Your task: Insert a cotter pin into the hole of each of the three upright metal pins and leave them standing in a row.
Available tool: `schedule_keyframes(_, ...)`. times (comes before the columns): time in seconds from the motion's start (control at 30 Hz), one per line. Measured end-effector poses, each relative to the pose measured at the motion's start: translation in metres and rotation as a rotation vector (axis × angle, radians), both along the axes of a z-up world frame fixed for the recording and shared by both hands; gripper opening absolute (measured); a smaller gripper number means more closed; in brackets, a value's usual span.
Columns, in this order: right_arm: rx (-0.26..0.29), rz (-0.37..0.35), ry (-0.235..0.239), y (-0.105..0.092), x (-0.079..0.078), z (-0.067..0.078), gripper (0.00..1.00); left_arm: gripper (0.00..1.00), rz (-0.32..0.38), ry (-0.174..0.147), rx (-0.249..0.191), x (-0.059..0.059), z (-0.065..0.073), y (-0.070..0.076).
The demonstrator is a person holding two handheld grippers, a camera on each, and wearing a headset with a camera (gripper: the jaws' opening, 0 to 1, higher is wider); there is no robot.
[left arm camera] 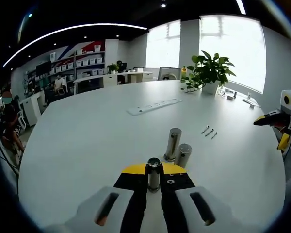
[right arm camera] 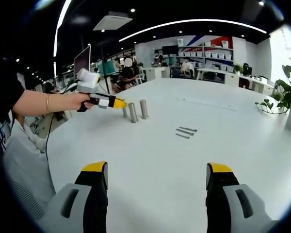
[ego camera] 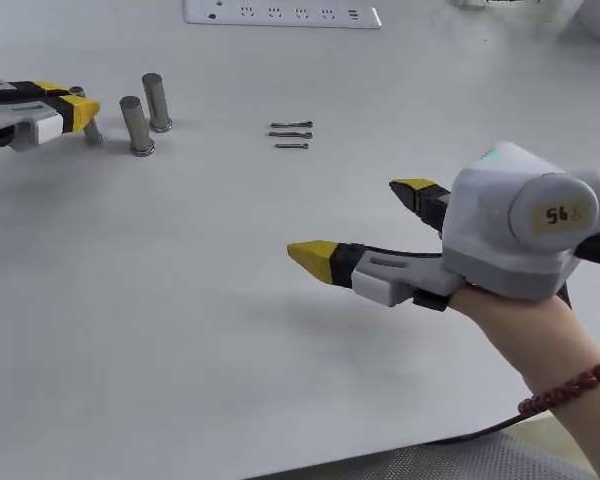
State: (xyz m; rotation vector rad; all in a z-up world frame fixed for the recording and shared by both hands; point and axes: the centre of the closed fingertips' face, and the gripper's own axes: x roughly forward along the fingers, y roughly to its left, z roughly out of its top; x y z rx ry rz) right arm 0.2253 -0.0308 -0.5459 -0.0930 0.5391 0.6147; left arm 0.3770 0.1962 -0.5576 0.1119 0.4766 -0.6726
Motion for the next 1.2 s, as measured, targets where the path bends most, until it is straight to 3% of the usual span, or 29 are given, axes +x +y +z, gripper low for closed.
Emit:
schedule_keyframes(0.13,0.000,0.004,0.001,0.001,-0.002,0.001,0.81,0.07,-0.018,-0.004,0.003,-0.007,0.001,-0.002)
schedule_keyframes(0.2,-0.002,0.006,-0.001,0.001,-0.004,0.002,0.81,0.07,-0.029,-0.007,0.007,-0.020,0.004,-0.010)
schedule_keyframes(0.33,-0.001,0.013,-0.001,0.002,-0.007,0.003,0.81,0.07,-0.049,-0.002,-0.004,-0.034,0.003,-0.014)
schedule_keyframes(0.53,0.001,0.022,0.003,0.003,-0.011,0.001,0.80,0.07,-0.077,-0.020,-0.010,-0.053,0.007,-0.024)
schedule_keyframes(0.6,0.002,0.024,0.004,0.003,-0.011,0.001,0.80,0.07,-0.092,-0.026,-0.011,-0.075,0.011,-0.034)
schedule_keyframes(1.2,0.011,0.029,0.013,0.001,-0.014,0.000,0.76,0.07,-0.338,-0.040,-0.041,-0.111,0.008,-0.102)
